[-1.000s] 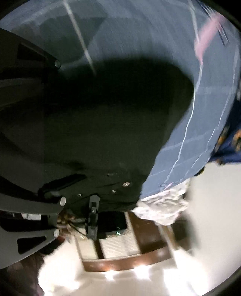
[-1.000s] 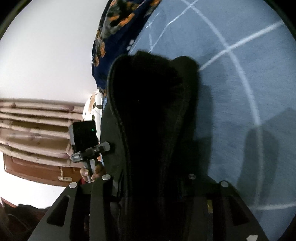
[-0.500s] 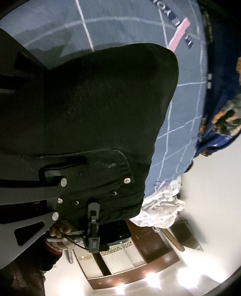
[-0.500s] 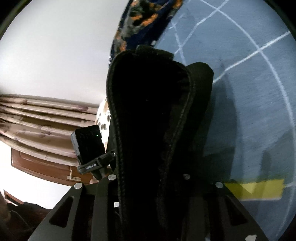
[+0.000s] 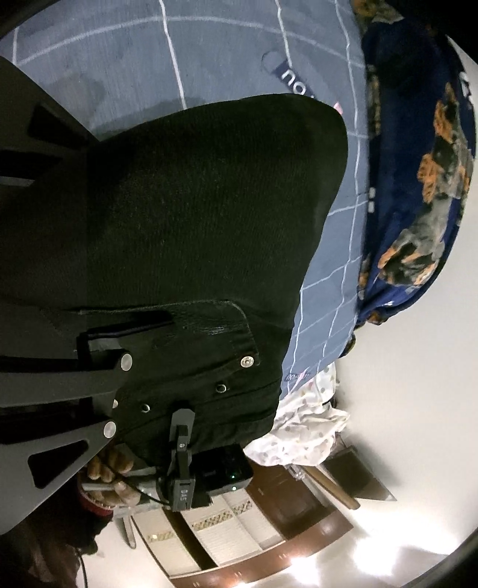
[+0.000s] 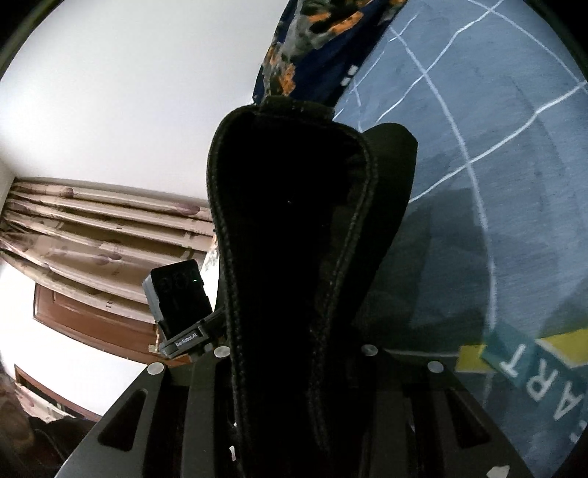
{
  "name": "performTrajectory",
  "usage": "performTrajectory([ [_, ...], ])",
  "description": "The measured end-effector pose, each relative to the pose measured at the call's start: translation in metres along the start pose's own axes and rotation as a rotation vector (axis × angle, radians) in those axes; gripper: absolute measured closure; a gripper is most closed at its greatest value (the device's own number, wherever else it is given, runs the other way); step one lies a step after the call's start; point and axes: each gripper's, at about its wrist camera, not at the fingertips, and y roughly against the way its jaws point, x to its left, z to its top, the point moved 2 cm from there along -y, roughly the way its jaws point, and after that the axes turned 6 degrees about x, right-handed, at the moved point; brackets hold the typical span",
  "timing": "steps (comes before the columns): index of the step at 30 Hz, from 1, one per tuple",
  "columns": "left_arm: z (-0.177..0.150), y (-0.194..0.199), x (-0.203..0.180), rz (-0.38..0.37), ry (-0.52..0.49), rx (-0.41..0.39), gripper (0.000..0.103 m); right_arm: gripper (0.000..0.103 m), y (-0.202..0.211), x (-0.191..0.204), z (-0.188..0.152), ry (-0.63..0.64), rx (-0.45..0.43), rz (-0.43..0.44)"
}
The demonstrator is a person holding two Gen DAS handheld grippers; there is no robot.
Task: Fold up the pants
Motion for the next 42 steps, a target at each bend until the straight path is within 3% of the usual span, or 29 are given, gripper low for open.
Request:
performTrajectory([
  [18,0.011,0.030,0.035,0.140,0.010,-0.048,0.077,0.073,-0.040,0.023,0.012,0.007,0.054,-0.023],
  [42,0.077,0.060,0.107,0.280,0.059,-0.121,0.077,0.073,-0.114,0.042,0.104,0.026,0.119,-0.015],
])
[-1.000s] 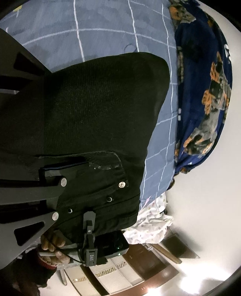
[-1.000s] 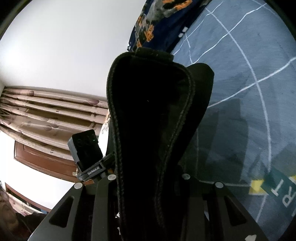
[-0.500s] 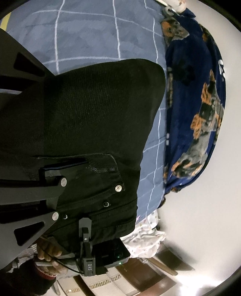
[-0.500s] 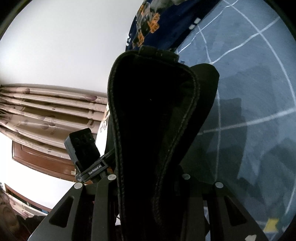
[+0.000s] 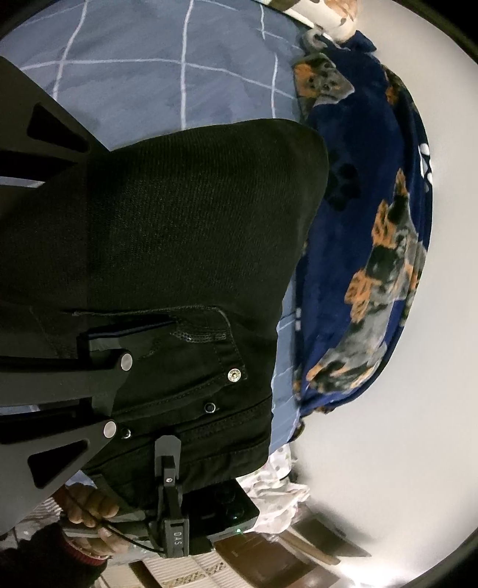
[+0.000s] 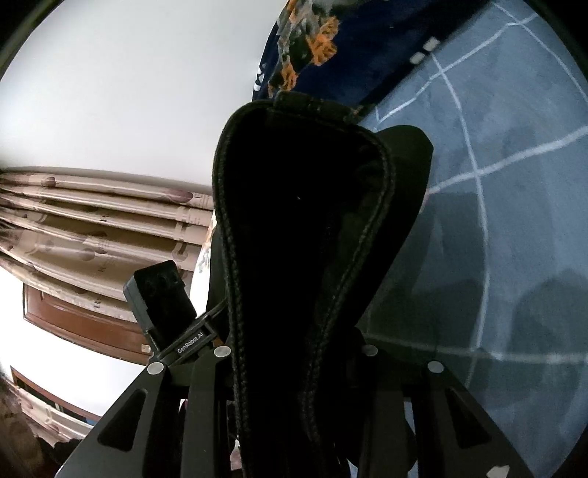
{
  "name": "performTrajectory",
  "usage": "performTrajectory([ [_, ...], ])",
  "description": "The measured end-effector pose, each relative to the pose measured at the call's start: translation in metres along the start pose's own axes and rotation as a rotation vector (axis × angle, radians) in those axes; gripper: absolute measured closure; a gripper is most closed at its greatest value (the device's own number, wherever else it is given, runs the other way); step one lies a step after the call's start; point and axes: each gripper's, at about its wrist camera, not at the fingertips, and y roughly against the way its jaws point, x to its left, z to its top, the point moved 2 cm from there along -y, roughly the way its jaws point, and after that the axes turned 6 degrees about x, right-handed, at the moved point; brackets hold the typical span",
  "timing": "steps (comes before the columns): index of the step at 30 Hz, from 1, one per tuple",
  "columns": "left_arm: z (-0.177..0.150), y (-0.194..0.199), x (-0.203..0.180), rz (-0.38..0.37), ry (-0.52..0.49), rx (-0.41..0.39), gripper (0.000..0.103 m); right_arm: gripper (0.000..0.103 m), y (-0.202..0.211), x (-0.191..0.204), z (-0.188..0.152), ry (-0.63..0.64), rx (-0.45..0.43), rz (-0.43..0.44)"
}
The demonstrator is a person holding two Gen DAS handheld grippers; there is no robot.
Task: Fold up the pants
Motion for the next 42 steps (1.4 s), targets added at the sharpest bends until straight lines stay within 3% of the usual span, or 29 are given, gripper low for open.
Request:
performTrajectory([
  [23,0.081,-0.029,0.070,0.069,0.054,-0.037,0.077,0.073,-0.052,-0.010,0.103,0.011,0.025,0.021],
  [36,0.081,-0.078,0.111,0.098,0.092,0.000,0.076,0.073,-0.075,-0.046,0.129,0.022,0.043,-0.069],
  [39,0.077,-0.079,0.113,0.146,0.076,-0.027,0.061,0.073,-0.075,-0.044,0.128,0.082,0.045,-0.131],
  [41,0.074,-0.081,0.116,0.198,0.074,-0.042,0.041,0.072,-0.076,-0.041,0.126,0.138,0.044,-0.209],
  [42,0.072,-0.082,0.119,0.210,0.081,-0.052,0.039,0.071,-0.078,-0.040,0.125,0.162,0.042,-0.247],
])
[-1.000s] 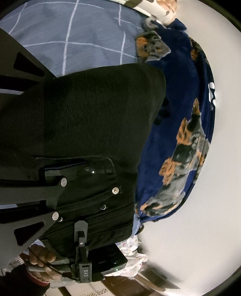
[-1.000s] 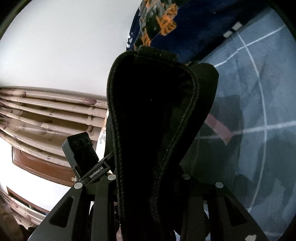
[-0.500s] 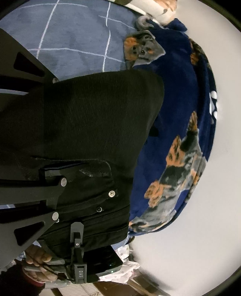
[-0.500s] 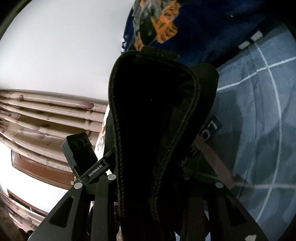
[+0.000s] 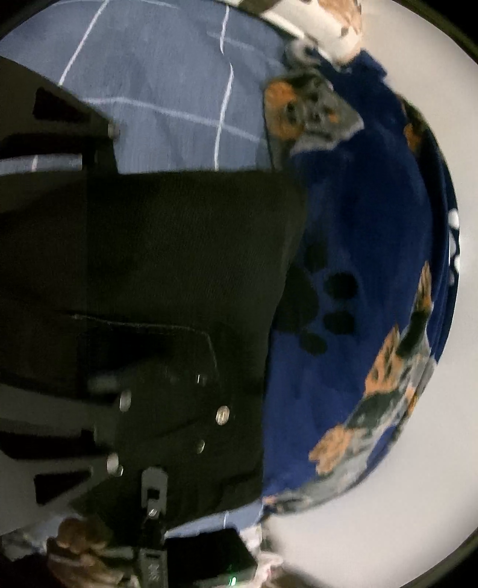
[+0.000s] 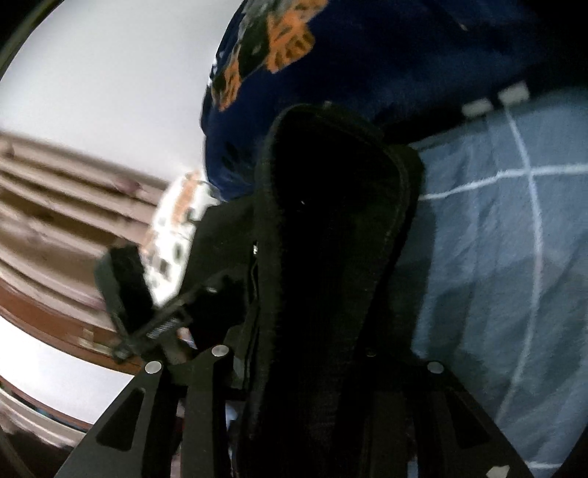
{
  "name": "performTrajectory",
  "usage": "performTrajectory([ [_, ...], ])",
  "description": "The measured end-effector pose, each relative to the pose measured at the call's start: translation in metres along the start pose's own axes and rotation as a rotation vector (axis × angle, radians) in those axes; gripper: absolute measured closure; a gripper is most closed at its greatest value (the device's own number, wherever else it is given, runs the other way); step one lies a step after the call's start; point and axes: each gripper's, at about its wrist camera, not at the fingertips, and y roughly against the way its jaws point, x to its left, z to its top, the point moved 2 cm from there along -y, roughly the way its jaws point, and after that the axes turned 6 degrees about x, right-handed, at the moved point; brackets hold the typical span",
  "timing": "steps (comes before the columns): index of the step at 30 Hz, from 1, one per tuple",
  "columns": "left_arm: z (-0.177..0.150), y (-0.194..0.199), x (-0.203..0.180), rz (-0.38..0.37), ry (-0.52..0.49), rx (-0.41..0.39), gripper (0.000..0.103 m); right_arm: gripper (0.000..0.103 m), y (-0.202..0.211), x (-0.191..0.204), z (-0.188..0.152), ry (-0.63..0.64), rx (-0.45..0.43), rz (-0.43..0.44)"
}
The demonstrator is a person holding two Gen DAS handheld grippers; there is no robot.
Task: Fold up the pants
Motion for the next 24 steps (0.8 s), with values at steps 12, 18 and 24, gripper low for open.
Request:
performTrajectory([
  [12,-0.007,-0.009,0.010,0.038,0.024,-0.070,0.023,0.063,-0.005,0.018,-0.007,0.138,-0.110,-0.199],
  [18,-0.007,-0.010,0.008,0.039,0.026,-0.073,0.023,0.062,-0.007,0.020,-0.010,0.160,-0.126,-0.247],
  [24,-0.008,-0.010,0.009,0.035,0.031,-0.072,0.023,0.062,-0.007,0.020,-0.010,0.161,-0.129,-0.245],
])
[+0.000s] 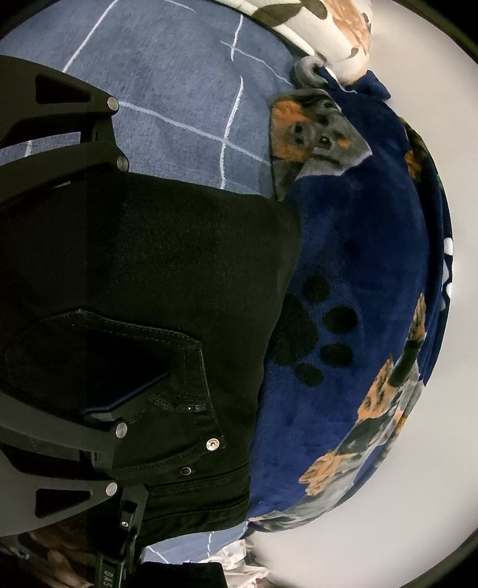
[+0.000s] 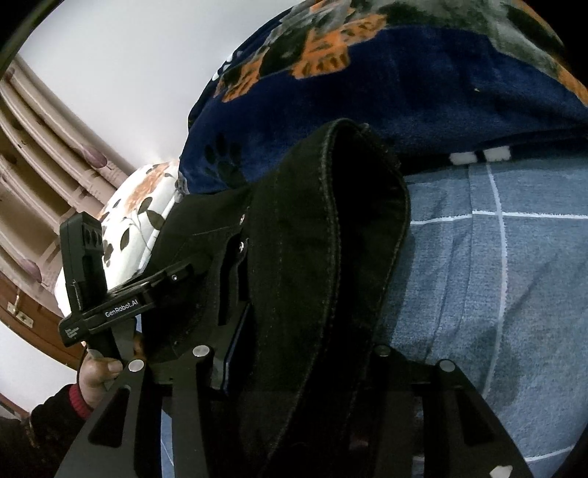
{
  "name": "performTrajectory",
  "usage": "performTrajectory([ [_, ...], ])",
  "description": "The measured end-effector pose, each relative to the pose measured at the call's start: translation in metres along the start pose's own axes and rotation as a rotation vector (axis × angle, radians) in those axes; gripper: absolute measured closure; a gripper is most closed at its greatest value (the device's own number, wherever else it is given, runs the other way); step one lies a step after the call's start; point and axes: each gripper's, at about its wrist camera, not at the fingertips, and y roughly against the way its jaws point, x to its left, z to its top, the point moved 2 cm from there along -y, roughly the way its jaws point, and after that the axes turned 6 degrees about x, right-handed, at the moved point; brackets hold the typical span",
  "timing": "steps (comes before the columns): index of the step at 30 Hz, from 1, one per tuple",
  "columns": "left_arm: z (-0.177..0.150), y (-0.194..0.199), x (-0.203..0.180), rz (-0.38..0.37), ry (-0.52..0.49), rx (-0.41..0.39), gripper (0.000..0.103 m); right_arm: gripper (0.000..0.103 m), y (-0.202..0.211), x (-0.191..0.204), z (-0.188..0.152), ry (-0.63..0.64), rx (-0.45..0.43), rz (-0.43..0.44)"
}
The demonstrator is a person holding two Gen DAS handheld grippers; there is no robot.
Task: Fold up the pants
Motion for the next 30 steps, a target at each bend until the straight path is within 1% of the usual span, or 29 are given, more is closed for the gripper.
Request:
performTrajectory([
  [9,0.000,0.000,0.000,-0.001,-0.001,0.000,0.023,0.061,-0.001,0.000,0.000,0.001,-0.003,0.001],
  [16,-0.001,0.000,0.000,0.003,-0.005,-0.003,0.023,0.060,-0.002,0.002,0.002,0.011,-0.010,-0.018],
  [21,0.000,0.000,0.001,0.009,-0.003,-0.005,0.022,0.058,-0.003,0.003,0.004,0.018,-0.018,-0.033],
  [25,0.000,0.000,0.002,0.013,0.008,-0.006,0.019,0.057,-0.005,0.005,0.006,0.022,-0.024,-0.041],
  [27,0.000,0.000,0.005,0.003,0.024,-0.007,0.018,0.053,-0.006,0.006,0.005,0.024,-0.025,-0.035],
  [30,-0.002,0.003,0.010,-0.012,0.048,-0.012,0.018,0.051,-0.007,0.007,0.006,0.030,-0.026,-0.026],
])
